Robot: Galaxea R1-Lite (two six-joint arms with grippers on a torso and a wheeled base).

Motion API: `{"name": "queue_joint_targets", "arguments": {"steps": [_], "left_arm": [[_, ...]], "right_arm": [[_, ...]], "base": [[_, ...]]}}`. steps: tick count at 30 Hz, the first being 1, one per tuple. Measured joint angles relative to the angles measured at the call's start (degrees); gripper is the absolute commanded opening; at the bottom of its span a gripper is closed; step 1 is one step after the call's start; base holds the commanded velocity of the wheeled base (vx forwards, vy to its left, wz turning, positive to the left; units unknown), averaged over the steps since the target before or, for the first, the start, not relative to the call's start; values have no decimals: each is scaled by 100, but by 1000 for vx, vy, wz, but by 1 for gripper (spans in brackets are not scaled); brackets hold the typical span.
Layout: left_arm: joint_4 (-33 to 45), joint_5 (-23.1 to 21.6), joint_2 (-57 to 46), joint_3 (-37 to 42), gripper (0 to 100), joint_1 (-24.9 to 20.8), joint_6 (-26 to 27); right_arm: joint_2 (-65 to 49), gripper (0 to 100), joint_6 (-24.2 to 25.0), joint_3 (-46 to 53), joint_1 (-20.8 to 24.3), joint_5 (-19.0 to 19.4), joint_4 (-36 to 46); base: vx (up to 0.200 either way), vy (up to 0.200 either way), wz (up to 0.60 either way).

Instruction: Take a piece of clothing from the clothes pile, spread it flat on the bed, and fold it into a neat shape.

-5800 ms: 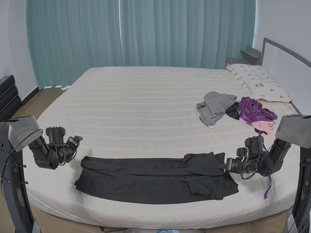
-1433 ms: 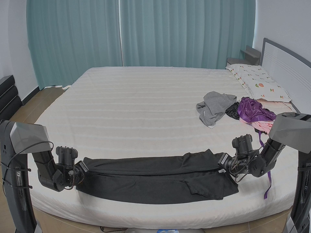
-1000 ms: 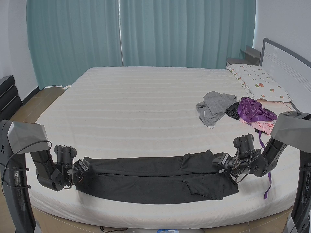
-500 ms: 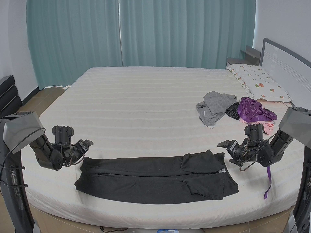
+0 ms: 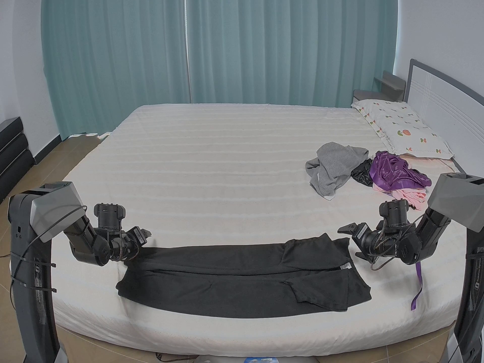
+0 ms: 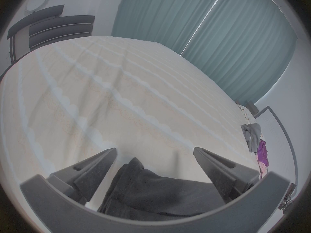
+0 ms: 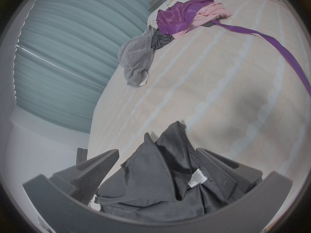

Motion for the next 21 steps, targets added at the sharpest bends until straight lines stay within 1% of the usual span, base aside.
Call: {"name": "queue_joint_targets", "arguments": {"steps": [7,12,21], "left_arm": [[-133,510,155,-123,0,23,-99],[-289,553,179,-110,0,117,-361],[-306,556,199,-110,0,196,-408]], "right_arm": [[24,100,9,33,6,0,-2],[27,100,2,37,6,-2,-2],[27,100,-5,39,6,-9,0]], "base": [[0,0,0],[0,0,0],[0,0,0]]}}
